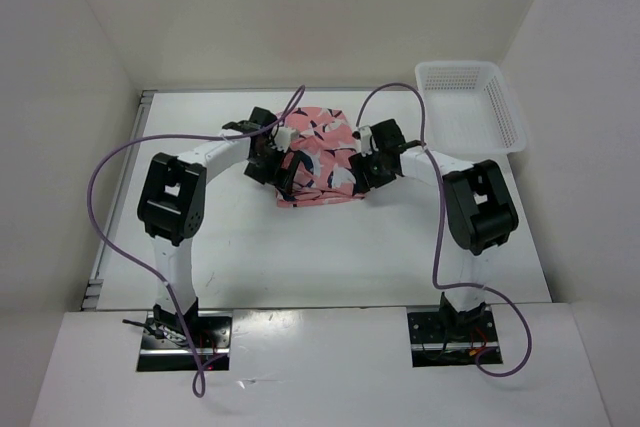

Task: Fold and stack the shorts
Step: Fold the shorts

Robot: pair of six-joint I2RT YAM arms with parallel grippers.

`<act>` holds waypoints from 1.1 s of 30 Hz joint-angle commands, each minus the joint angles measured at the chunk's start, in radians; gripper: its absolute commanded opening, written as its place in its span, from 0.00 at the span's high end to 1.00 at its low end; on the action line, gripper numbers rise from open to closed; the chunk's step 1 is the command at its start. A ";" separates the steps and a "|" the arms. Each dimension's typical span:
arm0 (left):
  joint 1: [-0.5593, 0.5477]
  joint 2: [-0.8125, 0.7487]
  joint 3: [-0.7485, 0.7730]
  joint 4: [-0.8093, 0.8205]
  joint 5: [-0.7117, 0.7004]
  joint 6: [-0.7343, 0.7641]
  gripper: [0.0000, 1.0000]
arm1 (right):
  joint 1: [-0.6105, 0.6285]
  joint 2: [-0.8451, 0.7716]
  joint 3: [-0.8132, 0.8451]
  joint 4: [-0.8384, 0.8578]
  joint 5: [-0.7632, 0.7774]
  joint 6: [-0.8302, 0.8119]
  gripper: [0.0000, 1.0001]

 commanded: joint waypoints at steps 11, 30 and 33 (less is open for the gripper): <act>0.004 0.026 -0.096 0.042 0.176 0.004 0.61 | 0.005 0.048 -0.028 0.068 -0.148 0.074 0.90; 0.004 -0.215 -0.324 -0.110 0.204 0.004 0.75 | 0.039 -0.245 -0.195 -0.148 -0.400 -0.078 0.95; 0.004 -0.241 -0.334 -0.110 0.169 0.004 0.66 | 0.052 -0.273 -0.195 -0.157 -0.409 -0.062 0.84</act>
